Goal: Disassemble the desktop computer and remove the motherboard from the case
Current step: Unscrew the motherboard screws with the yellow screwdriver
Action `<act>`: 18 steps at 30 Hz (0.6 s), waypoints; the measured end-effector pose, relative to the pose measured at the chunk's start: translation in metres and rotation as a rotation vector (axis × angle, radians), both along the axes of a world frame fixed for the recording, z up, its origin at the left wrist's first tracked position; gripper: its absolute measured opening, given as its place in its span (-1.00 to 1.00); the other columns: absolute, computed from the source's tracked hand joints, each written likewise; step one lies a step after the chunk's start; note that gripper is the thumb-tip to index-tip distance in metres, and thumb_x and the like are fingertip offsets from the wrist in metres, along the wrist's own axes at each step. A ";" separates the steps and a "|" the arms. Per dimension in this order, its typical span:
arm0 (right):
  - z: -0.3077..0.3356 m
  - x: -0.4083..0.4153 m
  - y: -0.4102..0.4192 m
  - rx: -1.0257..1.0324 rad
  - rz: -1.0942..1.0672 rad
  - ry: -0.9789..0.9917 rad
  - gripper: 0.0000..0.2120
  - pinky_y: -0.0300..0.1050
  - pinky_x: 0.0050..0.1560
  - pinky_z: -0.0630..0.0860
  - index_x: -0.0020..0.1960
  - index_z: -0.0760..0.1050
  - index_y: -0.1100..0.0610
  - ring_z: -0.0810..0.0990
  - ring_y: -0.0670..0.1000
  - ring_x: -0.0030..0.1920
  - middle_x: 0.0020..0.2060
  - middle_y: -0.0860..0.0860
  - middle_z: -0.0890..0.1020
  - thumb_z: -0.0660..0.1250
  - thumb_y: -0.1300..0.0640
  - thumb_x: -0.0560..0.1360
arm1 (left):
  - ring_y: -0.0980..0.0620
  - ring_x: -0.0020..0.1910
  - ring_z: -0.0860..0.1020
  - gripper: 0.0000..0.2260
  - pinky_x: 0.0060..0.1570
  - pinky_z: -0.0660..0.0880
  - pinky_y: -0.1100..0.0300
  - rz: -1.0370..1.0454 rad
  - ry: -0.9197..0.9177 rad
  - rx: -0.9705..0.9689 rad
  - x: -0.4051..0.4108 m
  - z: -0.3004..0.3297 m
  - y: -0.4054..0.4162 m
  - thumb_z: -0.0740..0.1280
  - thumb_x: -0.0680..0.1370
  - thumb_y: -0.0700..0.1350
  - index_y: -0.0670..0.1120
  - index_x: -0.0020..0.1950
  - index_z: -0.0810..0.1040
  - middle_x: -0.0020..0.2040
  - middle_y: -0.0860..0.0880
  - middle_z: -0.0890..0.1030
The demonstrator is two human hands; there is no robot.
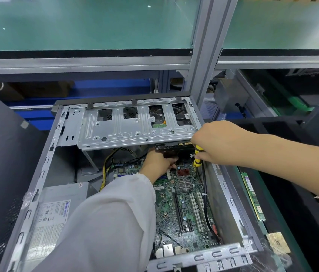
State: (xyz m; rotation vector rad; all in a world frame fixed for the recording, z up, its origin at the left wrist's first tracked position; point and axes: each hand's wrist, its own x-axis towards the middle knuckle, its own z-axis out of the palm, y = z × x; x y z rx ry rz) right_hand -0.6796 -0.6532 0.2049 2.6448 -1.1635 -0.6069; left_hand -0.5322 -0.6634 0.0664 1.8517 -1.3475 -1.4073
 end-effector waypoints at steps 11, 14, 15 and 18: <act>-0.004 -0.002 -0.002 -0.027 0.004 -0.007 -0.70 -0.15 -0.38 0.29 -0.20 0.30 0.10 0.40 0.04 -0.31 -0.44 -0.06 0.23 0.26 -0.09 0.54 | 0.20 -0.43 0.49 -0.85 -0.42 0.41 0.45 0.012 0.004 0.001 0.000 0.001 0.001 0.38 0.54 -0.13 -0.19 -0.16 0.63 -0.37 0.04 0.58; -0.004 -0.001 -0.002 -0.032 0.005 0.012 -0.54 -0.18 -0.49 0.18 -0.34 0.19 0.12 0.31 -0.01 -0.44 -0.45 -0.05 0.25 0.24 -0.15 0.54 | 0.18 -0.41 0.47 -0.85 -0.48 0.38 0.48 0.018 0.008 -0.012 0.000 0.002 0.002 0.37 0.55 -0.15 -0.24 -0.07 0.66 -0.37 0.04 0.58; -0.004 -0.001 -0.001 -0.032 0.004 0.015 -0.51 -0.19 -0.51 0.14 -0.37 0.16 0.10 0.26 -0.04 -0.48 -0.46 -0.04 0.26 0.22 -0.17 0.54 | 0.17 -0.41 0.47 -0.84 -0.47 0.38 0.47 0.016 0.009 -0.014 0.000 0.003 0.003 0.37 0.55 -0.16 -0.25 -0.05 0.65 -0.37 0.04 0.58; -0.004 0.001 0.003 -0.032 -0.017 0.026 -0.50 -0.19 -0.52 0.12 -0.38 0.13 0.09 0.21 -0.06 -0.49 -0.46 -0.03 0.26 0.17 -0.20 0.55 | 0.16 -0.41 0.48 -0.82 -0.41 0.41 0.44 0.012 0.007 -0.023 0.000 0.004 0.003 0.37 0.55 -0.16 -0.27 -0.04 0.65 -0.39 0.04 0.57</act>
